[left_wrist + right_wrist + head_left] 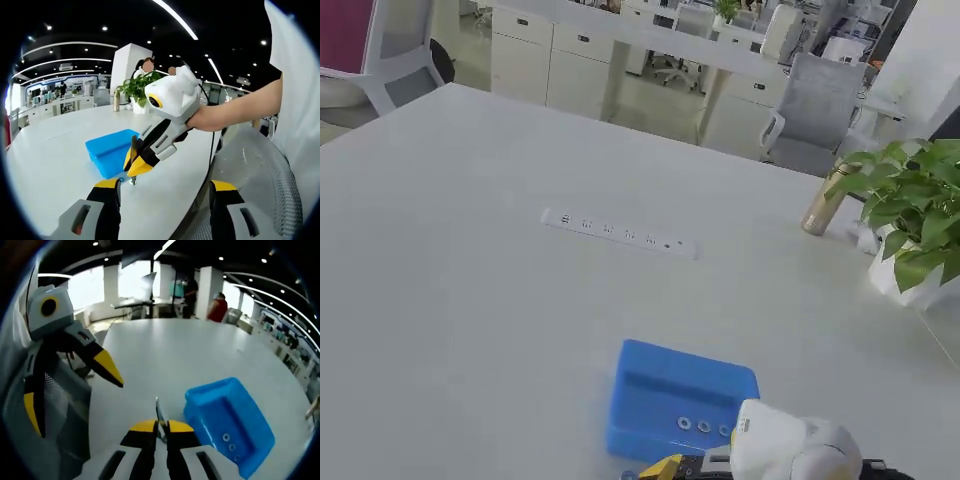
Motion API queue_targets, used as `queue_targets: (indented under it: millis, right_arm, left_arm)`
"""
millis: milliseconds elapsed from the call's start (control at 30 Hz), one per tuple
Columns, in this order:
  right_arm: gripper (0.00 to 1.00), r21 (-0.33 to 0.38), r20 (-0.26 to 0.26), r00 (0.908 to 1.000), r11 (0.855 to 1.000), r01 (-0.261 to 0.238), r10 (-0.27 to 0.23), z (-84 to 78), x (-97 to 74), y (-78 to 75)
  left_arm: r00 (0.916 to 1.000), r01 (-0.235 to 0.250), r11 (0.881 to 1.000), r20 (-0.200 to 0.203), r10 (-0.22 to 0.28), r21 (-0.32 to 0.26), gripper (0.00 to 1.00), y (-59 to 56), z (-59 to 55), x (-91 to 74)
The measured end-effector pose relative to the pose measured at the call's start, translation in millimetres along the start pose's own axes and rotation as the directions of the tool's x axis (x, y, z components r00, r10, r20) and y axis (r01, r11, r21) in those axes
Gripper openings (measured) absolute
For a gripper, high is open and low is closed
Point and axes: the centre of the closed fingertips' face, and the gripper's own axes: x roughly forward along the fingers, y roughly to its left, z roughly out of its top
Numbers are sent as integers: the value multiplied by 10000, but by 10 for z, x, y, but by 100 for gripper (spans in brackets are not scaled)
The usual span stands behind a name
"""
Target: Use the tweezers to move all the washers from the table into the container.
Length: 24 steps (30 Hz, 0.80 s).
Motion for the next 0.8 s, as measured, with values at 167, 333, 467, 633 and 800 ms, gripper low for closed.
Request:
queue_targets:
  millis: [167,333,467,633,800]
  right_arm:
    - [3,496,482,9988,9988,-35,11,102,-95,-44]
    - [3,1257,1547,9877,9921,36,-232,384,-304,-203]
    - [3,2117,2567,9651,9773,-37,-519,612,-478,-364]
    - [3,2788,2990,9474,9600,279,-1144,769,-599,-611]
    - [3,3552,2183,9589,9300,951,-1814,620,-457,-894]
  left_arm:
    - [10000,-63,10000,50,63,-43,73,12,7,-4]
    - [9999,-94,9999,77,94,-49,72,19,13,-5]
    - [9999,-99,9999,97,100,-59,72,20,16,-3]
    - [9999,-96,9999,99,97,-55,72,21,16,-1]
    - [10000,-40,10000,87,41,-61,72,12,13,1]
